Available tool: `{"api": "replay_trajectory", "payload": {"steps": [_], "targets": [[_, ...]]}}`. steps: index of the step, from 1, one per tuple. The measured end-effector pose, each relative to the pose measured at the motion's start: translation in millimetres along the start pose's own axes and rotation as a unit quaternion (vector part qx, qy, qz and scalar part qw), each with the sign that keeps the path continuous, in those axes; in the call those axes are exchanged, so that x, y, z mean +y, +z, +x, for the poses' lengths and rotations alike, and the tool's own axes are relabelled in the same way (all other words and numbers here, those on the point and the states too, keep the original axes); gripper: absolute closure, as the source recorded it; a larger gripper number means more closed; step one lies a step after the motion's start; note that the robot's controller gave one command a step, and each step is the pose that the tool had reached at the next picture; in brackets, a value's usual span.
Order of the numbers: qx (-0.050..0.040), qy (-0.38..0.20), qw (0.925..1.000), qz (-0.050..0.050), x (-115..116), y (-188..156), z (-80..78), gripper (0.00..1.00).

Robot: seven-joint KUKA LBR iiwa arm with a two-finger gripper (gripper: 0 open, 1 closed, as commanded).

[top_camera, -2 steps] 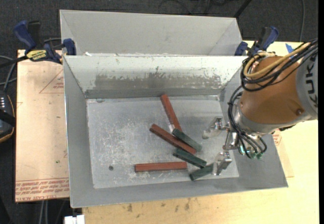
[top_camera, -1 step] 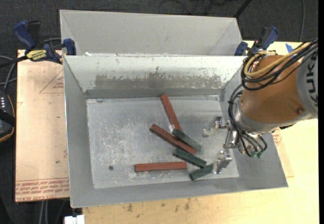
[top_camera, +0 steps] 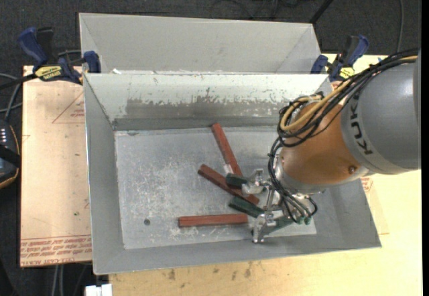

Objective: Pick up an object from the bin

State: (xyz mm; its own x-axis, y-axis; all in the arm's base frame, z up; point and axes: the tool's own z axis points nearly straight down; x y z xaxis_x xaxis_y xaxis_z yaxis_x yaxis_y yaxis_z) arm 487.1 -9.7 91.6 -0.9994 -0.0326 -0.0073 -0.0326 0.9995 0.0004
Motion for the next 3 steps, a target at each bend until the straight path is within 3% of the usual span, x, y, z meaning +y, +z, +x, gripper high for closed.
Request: {"api": "replay_trajectory", "payload": {"steps": [1,2,3], "targets": [[-0.0029,0.000,1.0000,0.001,0.6,2.5,-1.9,0.00],[0.0002,-0.063,0.9980,0.001,9.9,-5.1,-10.3,0.00],[-0.0114,-0.096,0.9953,0.003,14.9,9.0,-17.8,0.00]]}}
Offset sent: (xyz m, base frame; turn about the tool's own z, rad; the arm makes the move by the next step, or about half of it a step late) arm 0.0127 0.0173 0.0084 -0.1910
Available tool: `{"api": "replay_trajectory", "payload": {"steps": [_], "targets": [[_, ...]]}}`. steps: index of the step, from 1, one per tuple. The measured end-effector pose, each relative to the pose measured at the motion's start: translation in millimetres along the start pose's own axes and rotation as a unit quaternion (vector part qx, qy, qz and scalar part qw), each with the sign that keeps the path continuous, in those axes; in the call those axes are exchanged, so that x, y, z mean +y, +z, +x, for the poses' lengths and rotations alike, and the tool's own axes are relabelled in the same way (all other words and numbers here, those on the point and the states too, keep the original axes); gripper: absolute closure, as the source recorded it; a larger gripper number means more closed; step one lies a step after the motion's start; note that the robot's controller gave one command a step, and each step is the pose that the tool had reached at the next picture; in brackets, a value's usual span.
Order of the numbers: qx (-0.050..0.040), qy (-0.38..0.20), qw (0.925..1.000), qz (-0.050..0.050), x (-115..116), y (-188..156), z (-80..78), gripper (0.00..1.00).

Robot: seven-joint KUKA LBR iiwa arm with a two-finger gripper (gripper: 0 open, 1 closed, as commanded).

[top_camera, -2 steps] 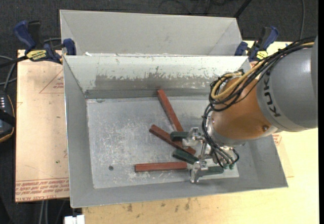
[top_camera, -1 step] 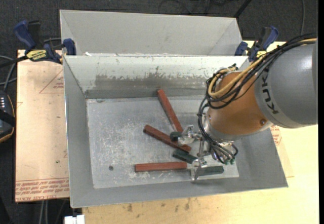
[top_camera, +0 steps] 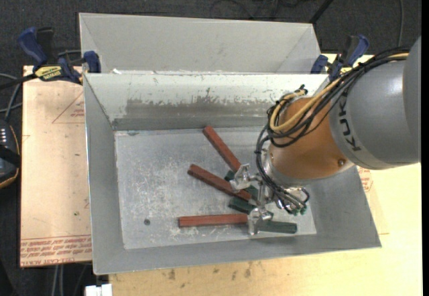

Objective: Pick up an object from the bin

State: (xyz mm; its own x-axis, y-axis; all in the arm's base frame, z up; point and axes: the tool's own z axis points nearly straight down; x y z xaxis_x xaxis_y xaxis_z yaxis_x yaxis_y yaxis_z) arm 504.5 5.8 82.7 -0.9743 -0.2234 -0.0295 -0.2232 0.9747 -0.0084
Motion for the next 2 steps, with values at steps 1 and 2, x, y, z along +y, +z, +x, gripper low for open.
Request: {"api": "replay_trajectory", "payload": {"steps": [1,2], "targets": [[0.0016,-0.006,1.0000,-0.003,1.6,-5.8,2.0,1.00],[0.0017,-0.006,1.0000,-0.003,1.7,-5.8,2.0,1.00]]}}
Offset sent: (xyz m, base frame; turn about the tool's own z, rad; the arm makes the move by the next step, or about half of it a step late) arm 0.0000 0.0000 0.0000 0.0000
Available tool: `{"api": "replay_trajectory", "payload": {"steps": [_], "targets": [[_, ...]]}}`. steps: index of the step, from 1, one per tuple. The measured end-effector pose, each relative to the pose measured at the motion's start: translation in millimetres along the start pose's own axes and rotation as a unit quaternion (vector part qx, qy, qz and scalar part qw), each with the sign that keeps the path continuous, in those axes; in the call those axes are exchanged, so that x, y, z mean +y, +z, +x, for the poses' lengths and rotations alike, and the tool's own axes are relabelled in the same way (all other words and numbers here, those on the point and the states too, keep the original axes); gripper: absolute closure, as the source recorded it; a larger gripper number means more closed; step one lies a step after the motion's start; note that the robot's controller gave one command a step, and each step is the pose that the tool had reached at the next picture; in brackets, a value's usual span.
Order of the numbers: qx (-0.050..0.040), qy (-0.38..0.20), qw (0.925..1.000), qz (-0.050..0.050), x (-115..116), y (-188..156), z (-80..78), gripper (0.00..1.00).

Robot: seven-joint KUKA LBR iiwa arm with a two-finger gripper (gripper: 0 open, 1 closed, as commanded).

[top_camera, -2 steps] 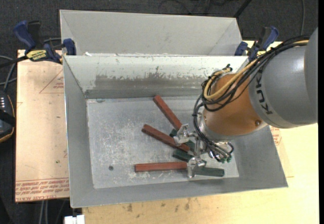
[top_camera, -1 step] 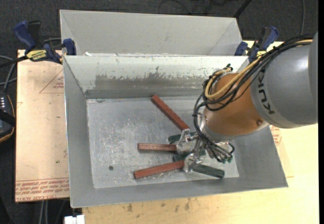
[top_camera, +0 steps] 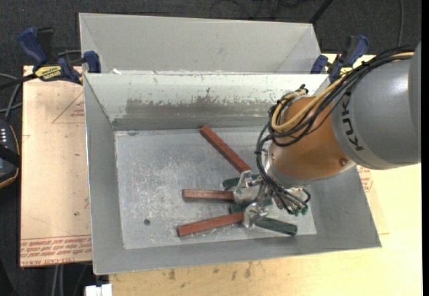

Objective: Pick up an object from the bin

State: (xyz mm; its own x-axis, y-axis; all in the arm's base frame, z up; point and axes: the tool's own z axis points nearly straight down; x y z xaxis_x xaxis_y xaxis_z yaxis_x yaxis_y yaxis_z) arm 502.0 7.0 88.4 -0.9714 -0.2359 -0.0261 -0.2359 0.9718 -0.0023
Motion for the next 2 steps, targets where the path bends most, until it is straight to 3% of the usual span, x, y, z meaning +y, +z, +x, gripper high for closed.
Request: {"api": "replay_trajectory", "payload": {"steps": [2], "targets": [[0.0104,0.000,0.9999,-0.001,0.7,-12.2,3.1,1.00]]}}
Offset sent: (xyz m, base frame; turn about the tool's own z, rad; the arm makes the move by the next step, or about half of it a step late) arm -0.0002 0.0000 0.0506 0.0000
